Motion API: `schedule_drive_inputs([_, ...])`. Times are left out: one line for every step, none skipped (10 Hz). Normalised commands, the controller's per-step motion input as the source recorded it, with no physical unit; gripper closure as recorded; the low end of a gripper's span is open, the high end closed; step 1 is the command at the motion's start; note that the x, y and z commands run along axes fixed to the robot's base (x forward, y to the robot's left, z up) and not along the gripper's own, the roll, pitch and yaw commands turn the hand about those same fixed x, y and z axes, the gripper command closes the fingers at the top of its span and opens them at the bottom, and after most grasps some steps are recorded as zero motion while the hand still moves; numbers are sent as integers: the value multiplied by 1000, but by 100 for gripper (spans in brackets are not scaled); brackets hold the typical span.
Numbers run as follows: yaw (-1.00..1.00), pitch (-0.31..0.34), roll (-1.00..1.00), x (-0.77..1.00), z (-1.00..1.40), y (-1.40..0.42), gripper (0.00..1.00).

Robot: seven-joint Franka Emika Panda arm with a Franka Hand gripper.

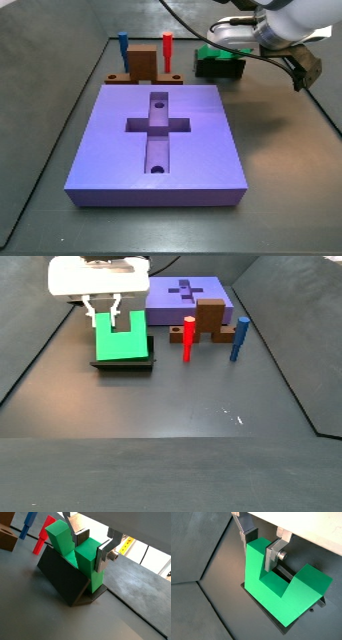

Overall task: Pick up the green object. Move up. Place the green object on the fixture. Regrasp the green object. Move to above the board. Insert the green object.
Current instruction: Regrasp the green object.

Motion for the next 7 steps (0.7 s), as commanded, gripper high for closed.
schedule_drive_inputs([0, 0, 0, 0, 0, 0, 100])
schedule_drive_inputs([0, 0, 0, 0, 0, 0, 100])
schedule_drive_inputs([0, 0, 0, 0, 0, 0, 100])
schedule_drive_inputs([0, 0, 0, 0, 0, 0, 100])
schedule_drive_inputs([0, 0, 0, 0, 0, 0, 100])
schedule_drive_inputs([0, 0, 0, 0, 0, 0, 100])
schedule_drive_inputs([0, 0, 0, 0, 0, 0, 100])
